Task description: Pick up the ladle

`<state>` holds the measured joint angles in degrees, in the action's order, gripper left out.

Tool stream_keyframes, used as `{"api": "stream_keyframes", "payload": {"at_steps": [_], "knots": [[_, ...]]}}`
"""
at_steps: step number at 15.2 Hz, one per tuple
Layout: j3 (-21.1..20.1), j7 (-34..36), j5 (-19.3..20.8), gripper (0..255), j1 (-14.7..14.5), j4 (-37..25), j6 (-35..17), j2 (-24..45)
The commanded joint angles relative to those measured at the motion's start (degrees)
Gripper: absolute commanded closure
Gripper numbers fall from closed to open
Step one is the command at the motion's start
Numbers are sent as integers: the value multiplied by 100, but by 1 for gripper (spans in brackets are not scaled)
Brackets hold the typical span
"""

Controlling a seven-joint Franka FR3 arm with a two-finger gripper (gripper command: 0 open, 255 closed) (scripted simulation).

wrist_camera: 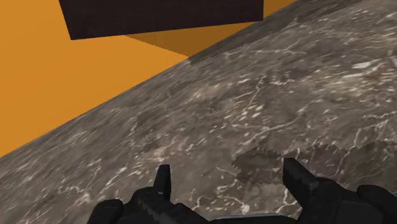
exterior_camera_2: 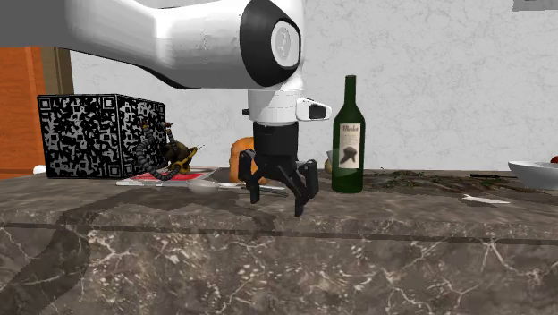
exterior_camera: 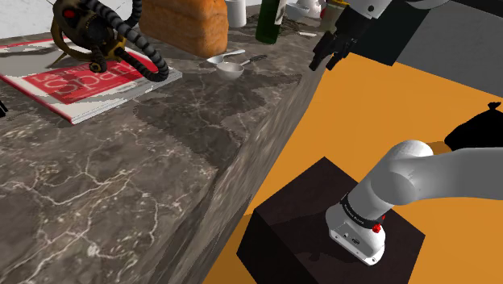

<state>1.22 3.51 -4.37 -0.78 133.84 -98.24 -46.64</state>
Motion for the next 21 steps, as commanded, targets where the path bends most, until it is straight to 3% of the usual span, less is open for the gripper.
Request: {"api": "stream_keyframes", "payload": {"at_steps": [1,6,11,15,19,21], "knots": [[0,0,0,0,0,0,0,0],[-1025,2222,-514,0,369,-434,95,410],[-1963,4427,-820,0,832,-1277,172,1220],[-2668,6206,-828,0,1264,-2189,253,2097],[-3328,8042,-546,0,1648,-3276,383,3173],[-3351,8142,-529,0,1647,-3245,315,3221]]}}
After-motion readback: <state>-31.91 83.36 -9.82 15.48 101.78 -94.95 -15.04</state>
